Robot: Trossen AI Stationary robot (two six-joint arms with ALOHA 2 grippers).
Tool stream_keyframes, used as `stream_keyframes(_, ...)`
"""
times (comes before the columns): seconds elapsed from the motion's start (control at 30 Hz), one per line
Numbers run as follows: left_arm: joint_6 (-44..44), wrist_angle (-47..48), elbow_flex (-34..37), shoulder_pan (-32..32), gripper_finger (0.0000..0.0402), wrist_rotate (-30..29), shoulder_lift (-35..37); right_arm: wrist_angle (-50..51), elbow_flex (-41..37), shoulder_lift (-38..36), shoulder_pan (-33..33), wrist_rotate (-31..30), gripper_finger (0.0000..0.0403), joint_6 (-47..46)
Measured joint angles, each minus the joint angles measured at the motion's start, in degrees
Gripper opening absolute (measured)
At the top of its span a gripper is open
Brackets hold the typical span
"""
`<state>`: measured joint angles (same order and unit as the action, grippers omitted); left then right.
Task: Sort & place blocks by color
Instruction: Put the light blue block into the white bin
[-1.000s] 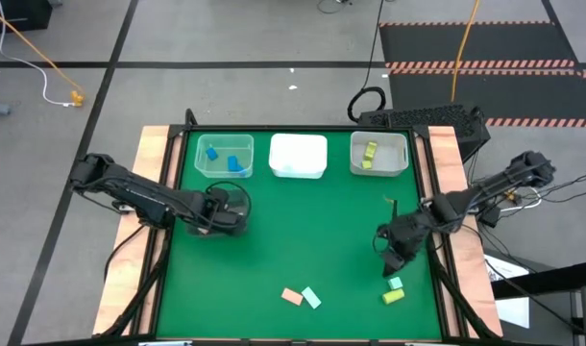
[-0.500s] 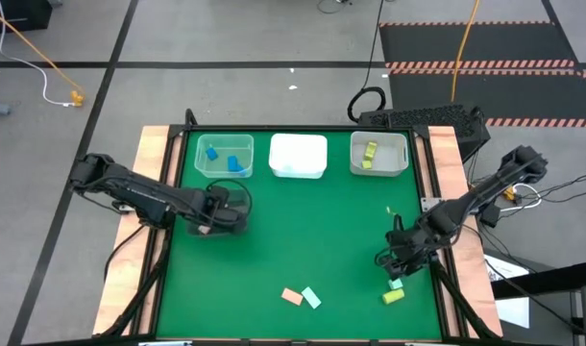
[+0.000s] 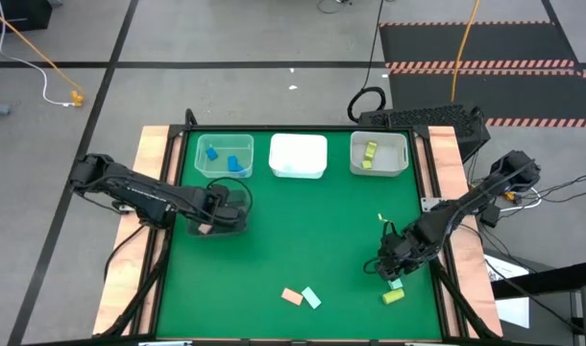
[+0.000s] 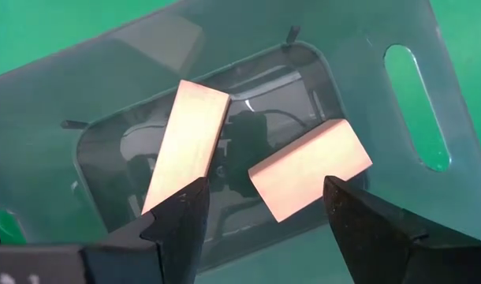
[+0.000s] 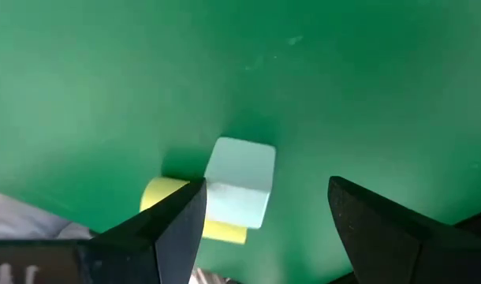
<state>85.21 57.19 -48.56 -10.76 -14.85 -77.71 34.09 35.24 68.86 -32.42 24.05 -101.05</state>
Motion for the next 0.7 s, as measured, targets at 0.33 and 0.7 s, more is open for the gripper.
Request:
stream_keyframes(0.33, 0.5, -0.5, -0.8, 0.0, 0.0244, 1.8, 0.0, -4.7, 0.0, 5.2, 0.0, 0.0, 0.0254, 1.6)
stream_keyframes(0.7, 0.6, -1.3, -0.8, 0.0, 0.0243, 2.9, 0.3, -3.9, 0.0, 6.0, 0.1, -1.6, 0.0220, 5.7)
